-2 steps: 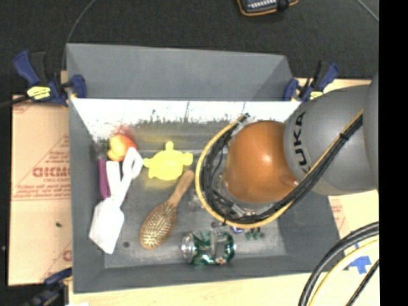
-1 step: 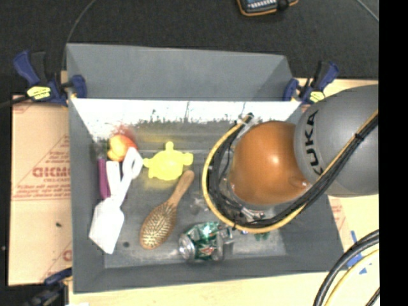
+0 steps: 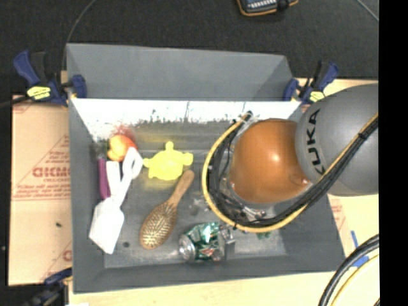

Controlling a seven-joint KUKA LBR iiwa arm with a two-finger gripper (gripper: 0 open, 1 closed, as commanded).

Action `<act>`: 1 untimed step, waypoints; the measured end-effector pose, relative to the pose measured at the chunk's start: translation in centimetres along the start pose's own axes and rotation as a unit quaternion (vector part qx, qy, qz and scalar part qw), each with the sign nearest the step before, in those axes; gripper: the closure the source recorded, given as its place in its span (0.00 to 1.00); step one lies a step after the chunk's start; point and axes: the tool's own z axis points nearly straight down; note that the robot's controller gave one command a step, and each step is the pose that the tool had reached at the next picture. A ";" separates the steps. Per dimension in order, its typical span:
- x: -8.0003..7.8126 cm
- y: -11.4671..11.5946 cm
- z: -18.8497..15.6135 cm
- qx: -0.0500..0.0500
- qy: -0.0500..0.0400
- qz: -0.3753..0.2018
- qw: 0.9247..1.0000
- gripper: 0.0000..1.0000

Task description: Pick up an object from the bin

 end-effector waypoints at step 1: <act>-0.7 -0.3 7.9 0.002 -0.010 -0.092 0.996 0.00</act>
Offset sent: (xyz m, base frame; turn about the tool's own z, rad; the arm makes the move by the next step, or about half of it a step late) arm -0.0010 0.0273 -0.0806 -0.1069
